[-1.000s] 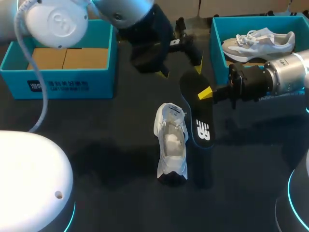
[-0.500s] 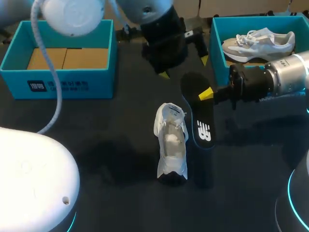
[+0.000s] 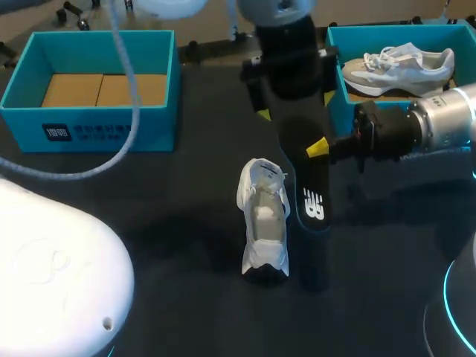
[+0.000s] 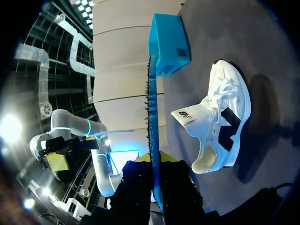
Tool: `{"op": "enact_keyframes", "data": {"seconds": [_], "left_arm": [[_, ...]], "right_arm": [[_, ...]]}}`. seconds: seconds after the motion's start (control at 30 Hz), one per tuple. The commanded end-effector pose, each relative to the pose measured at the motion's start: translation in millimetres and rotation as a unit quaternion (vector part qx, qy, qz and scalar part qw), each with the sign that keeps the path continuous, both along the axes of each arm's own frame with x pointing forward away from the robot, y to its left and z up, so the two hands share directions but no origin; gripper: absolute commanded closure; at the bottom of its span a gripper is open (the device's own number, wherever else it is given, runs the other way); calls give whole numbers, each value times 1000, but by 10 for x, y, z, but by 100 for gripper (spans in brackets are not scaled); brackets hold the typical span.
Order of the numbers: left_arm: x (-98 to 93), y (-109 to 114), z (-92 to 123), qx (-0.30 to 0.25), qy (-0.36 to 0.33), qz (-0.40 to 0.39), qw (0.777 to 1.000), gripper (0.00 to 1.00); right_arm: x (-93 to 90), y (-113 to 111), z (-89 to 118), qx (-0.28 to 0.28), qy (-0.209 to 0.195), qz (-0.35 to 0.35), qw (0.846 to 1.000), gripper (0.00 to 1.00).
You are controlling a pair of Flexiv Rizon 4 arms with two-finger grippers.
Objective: Take the shoe out of the shoebox, open the shoe tongue, remove and reinsert the insole, then place the shoe into the shoebox
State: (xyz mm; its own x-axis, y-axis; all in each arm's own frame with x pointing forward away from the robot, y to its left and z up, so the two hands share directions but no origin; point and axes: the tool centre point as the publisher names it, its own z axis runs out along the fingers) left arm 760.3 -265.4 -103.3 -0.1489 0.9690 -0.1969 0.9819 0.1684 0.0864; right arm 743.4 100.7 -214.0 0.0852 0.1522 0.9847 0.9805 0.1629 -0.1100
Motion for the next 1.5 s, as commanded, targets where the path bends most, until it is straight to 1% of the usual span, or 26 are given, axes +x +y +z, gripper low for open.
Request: {"op": "enact_keyframes", "data": {"seconds": [0.03,0.7,1.0,1.07,1.17,1.3,1.43,1.47,1.5], "left_arm": [[24,-54,4,67,13,12,998,0],[65,-23,37,55,18,17,998,0],[8,81,35,39,29,9,999,0],[-10,128,45,22,32,3,999,0],[-25,210,80,-18,38,-8,999,0],[-23,317,138,-70,29,-17,997,0],[-26,386,179,-134,23,-43,990,0],[-30,401,181,-138,26,-46,989,0],[-37,416,190,-160,22,-55,985,0]], "right_arm": [[9,16,9,-1,-1,0,1000,100],[21,33,33,-5,-3,-1,1000,100],[7,33,47,-6,-4,-4,1000,100],[4,28,60,-7,-5,-4,1000,100],[-1,23,76,-8,-7,-5,1000,100],[-6,20,82,-10,-7,-6,1000,100],[-9,15,86,-10,-6,-6,1000,100],[-9,14,86,-10,-6,-6,1000,100],[-9,14,87,-11,-6,-6,1000,100]]}}
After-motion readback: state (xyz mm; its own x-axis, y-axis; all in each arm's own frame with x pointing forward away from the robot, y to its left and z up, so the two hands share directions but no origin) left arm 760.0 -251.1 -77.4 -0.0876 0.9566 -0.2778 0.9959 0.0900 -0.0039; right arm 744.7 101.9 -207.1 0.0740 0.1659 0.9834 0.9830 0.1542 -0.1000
